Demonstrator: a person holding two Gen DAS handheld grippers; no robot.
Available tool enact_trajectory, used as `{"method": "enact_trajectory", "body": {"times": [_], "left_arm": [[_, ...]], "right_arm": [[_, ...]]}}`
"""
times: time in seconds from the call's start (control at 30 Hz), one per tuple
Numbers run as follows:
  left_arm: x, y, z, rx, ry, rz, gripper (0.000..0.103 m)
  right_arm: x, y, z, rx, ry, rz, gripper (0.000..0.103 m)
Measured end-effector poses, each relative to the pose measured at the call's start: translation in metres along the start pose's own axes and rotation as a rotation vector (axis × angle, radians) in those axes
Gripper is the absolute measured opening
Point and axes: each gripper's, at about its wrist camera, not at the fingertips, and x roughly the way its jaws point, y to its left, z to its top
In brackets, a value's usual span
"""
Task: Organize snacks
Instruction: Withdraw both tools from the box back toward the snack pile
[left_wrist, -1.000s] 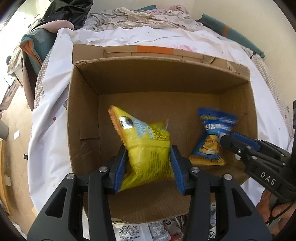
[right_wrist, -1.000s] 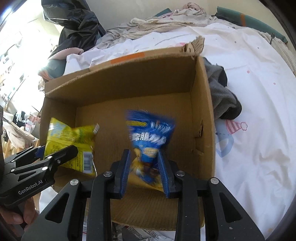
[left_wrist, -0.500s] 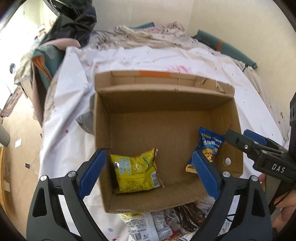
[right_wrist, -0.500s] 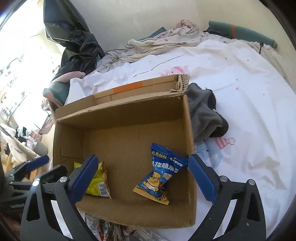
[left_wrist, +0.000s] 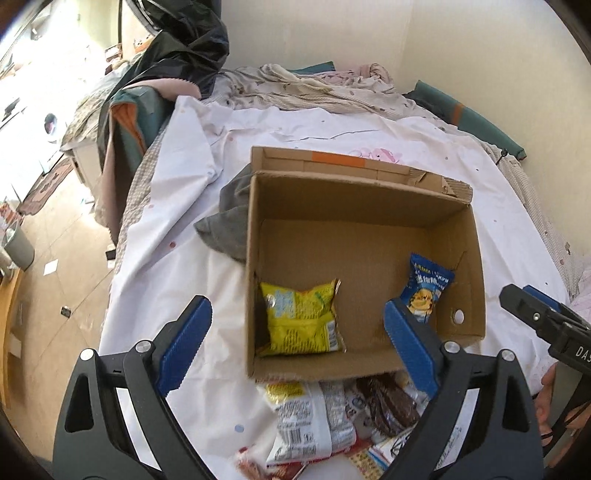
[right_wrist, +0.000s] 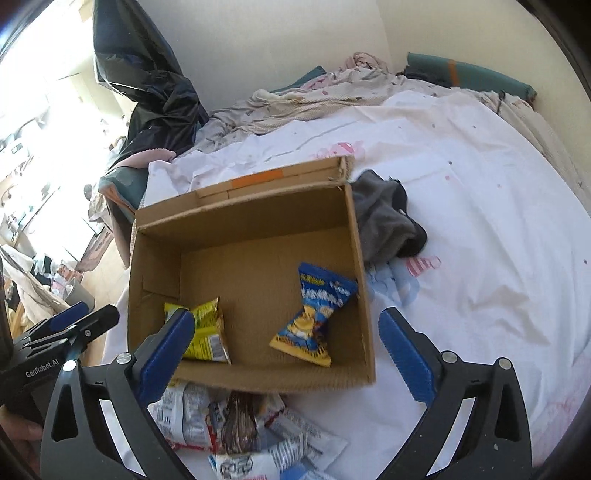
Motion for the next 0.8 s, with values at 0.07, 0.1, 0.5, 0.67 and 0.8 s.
{"method": "enact_trajectory", "body": {"times": [0.07, 0.1, 0.5, 0.67, 0.8], "left_arm": [[-0.003, 0.003, -0.006, -0.012, 0.012, 0.005, 0.092], [-0.005, 0.005, -0.009, -0.017, 0.016, 0.008, 0.092], [-0.019, 0.01, -0.039, -0.024, 0.048, 0.026, 0.092], [-0.025, 0.015, -0.047, -0.037, 0.057, 0.038, 0.092], [-0.027, 0.022, -0.055, -0.059, 0.072, 0.049, 0.092]], "right_arm": [[-0.004, 0.0, -0.006, -0.006, 0.005, -0.007, 0.102], [-0.006, 0.0, -0.009, -0.008, 0.005, -0.012, 0.102], [-0.022, -0.005, -0.034, -0.001, 0.025, 0.021, 0.102], [-0.027, -0.011, -0.042, 0.032, 0.041, 0.041, 0.102], [-0.034, -0.008, -0.049, 0.011, 0.029, 0.033, 0.102]]}}
